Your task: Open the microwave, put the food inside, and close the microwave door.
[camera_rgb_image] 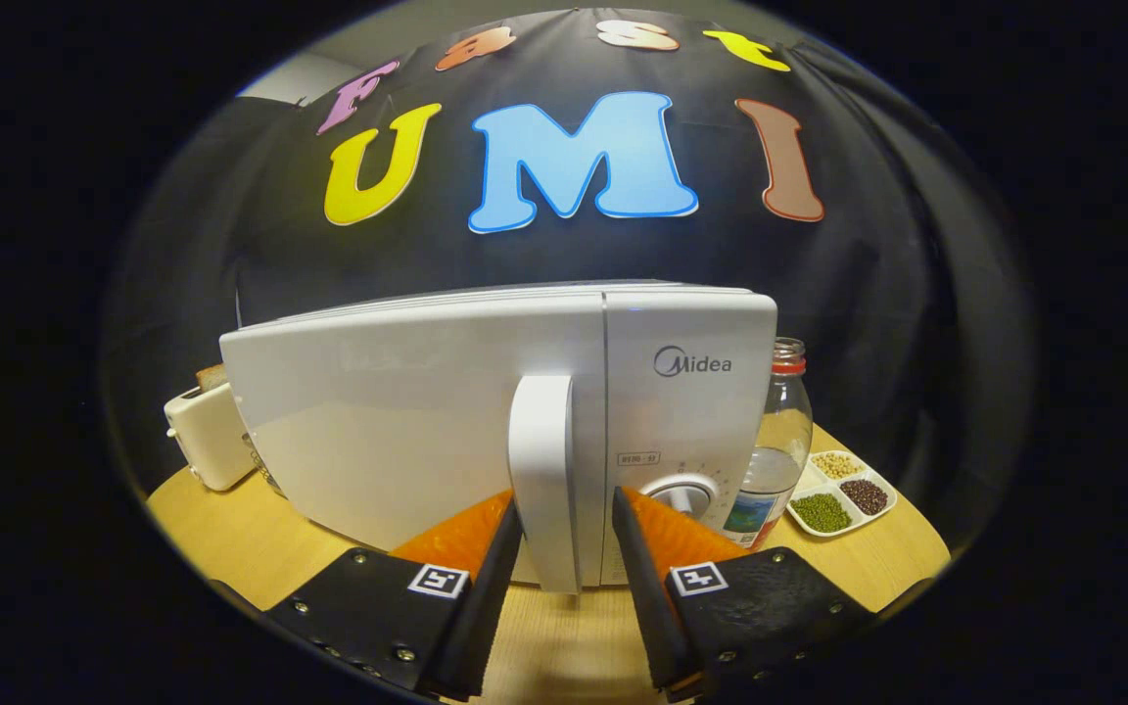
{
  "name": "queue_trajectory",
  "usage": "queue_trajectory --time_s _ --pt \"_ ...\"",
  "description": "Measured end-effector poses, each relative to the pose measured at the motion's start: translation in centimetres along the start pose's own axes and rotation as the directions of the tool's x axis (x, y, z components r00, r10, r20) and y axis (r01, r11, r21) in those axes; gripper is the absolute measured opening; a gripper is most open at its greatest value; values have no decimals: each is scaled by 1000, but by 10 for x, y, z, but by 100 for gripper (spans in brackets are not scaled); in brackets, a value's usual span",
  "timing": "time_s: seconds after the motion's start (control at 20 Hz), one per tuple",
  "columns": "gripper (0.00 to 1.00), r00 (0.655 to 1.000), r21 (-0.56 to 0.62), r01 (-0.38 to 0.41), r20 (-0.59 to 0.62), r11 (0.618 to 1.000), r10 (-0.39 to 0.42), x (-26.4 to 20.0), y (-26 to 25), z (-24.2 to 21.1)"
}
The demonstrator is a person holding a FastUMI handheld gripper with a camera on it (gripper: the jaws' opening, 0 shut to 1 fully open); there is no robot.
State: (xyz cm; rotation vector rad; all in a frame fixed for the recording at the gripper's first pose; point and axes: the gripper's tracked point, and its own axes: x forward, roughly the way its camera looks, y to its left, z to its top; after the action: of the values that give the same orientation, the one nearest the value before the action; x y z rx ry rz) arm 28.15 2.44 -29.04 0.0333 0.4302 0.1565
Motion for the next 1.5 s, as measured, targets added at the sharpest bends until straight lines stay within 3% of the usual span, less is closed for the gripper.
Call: queue_trajectory --time_s 0.05,0.1,0.15,0.3,0.4,0.85,0.9,1.05,1.5 --pt "61 1000 15 -21 -5 1000 21 0 6 -2" --pt "38 1000 13 -9 -7 1000 9 -4 7 -1" --pt "32 1000 1 7 -5 1000 -7 0 6 -1" --pt "26 999 -9 31 -19 999 -31 0 7 -2" --pt "10 999 -27 44 -21 999 -44 2 7 -1" --pt "10 998 -22 51 -46 998 -52 -7 9 -3" --pt "4 997 -38 54 -55 998 -56 -13 10 -5" --pt "4 999 -88 42 -23 995 -44 -40 19 -13" --pt "8 995 -82 -16 -95 997 8 -103 54 -34"
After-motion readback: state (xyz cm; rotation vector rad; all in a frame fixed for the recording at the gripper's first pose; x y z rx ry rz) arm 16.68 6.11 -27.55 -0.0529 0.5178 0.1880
